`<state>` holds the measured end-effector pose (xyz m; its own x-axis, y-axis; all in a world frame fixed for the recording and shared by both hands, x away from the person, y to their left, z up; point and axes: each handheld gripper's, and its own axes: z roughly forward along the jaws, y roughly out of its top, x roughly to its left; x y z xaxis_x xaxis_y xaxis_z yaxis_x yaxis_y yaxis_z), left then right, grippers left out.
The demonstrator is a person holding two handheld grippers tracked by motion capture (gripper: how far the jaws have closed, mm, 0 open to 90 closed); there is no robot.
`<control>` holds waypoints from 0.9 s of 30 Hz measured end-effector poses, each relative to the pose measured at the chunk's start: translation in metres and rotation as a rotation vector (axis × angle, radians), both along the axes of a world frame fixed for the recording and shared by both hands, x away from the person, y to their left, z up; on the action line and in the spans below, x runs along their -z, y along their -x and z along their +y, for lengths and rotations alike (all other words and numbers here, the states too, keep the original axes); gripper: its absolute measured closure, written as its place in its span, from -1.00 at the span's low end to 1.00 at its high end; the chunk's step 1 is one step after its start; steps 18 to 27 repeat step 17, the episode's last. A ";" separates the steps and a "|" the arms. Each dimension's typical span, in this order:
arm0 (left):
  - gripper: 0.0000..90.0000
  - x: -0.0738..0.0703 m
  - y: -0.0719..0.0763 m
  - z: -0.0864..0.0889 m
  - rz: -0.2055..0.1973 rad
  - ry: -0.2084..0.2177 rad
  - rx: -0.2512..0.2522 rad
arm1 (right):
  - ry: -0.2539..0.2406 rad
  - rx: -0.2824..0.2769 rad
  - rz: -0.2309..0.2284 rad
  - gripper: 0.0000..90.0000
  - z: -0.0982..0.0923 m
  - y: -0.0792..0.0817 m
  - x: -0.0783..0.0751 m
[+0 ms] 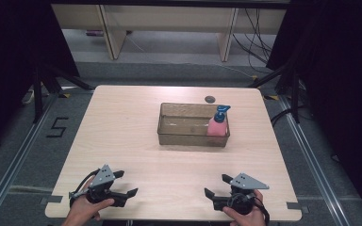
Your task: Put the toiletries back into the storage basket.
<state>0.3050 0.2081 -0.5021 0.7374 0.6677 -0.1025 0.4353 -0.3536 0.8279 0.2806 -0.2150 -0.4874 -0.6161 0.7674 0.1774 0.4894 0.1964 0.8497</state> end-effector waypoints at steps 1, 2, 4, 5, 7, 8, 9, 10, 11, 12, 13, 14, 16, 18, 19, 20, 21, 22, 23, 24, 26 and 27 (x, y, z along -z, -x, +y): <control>-0.67 0.000 0.001 0.000 0.001 -0.005 -0.006 | 0.021 -0.005 -0.022 -0.66 -0.001 -0.002 0.001; -0.67 0.000 0.000 0.000 0.002 -0.004 0.000 | 0.018 -0.010 0.004 -0.66 -0.001 0.000 0.001; -0.67 0.000 0.000 -0.001 0.005 -0.004 0.005 | 0.045 -0.007 -0.017 -0.66 -0.002 0.000 0.001; -0.67 0.000 0.000 -0.001 0.007 -0.007 0.007 | 0.045 -0.007 -0.018 -0.66 -0.002 0.000 0.001; -0.67 0.002 0.000 -0.002 0.010 0.011 0.002 | 0.044 -0.006 -0.017 -0.66 -0.001 0.000 0.001; -0.67 0.002 -0.001 -0.001 0.003 -0.021 0.011 | 0.045 -0.009 -0.013 -0.66 -0.001 0.000 0.002; -0.67 0.002 0.001 -0.003 0.012 -0.003 0.008 | 0.023 -0.014 0.005 -0.66 0.001 0.001 0.002; -0.67 0.003 0.000 -0.002 0.007 -0.015 0.016 | 0.041 -0.020 0.004 -0.66 0.001 0.000 0.003; -0.67 0.003 0.000 -0.002 0.010 -0.021 0.018 | 0.051 -0.019 0.009 -0.66 0.000 0.000 0.002; -0.67 0.004 0.001 -0.004 0.009 0.002 0.012 | 0.053 -0.019 0.014 -0.66 0.001 0.001 0.002; -0.67 0.003 0.000 -0.002 0.003 -0.029 0.021 | 0.060 -0.016 0.003 -0.66 0.001 0.001 0.002; -0.67 0.003 0.000 -0.002 0.004 -0.029 0.021 | 0.051 -0.023 0.012 -0.66 0.001 0.000 0.003; -0.67 0.003 0.001 -0.003 0.010 -0.022 0.018 | 0.051 -0.026 0.009 -0.66 0.001 0.000 0.003; -0.67 0.003 0.000 -0.003 0.006 -0.022 0.020 | 0.050 -0.025 0.009 -0.66 0.001 0.000 0.003; -0.67 0.003 0.000 -0.003 0.006 -0.022 0.020 | 0.050 -0.025 0.009 -0.66 0.001 0.000 0.003; -0.67 0.003 0.000 -0.003 0.006 -0.022 0.020 | 0.050 -0.025 0.009 -0.66 0.001 0.000 0.003; -0.67 0.003 0.000 -0.003 0.006 -0.022 0.020 | 0.050 -0.025 0.009 -0.66 0.001 0.000 0.003; -0.67 0.003 0.000 -0.003 0.006 -0.022 0.020 | 0.050 -0.025 0.009 -0.66 0.001 0.000 0.003; -0.67 0.003 0.000 -0.003 0.006 -0.022 0.020 | 0.050 -0.025 0.009 -0.66 0.001 0.000 0.003; -0.67 0.003 0.000 -0.003 0.006 -0.022 0.020 | 0.050 -0.025 0.009 -0.66 0.001 0.000 0.003; -0.67 0.003 0.000 -0.003 0.006 -0.022 0.020 | 0.050 -0.025 0.009 -0.66 0.001 0.000 0.003; -0.67 0.003 0.000 -0.003 0.006 -0.022 0.020 | 0.050 -0.025 0.009 -0.66 0.001 0.000 0.003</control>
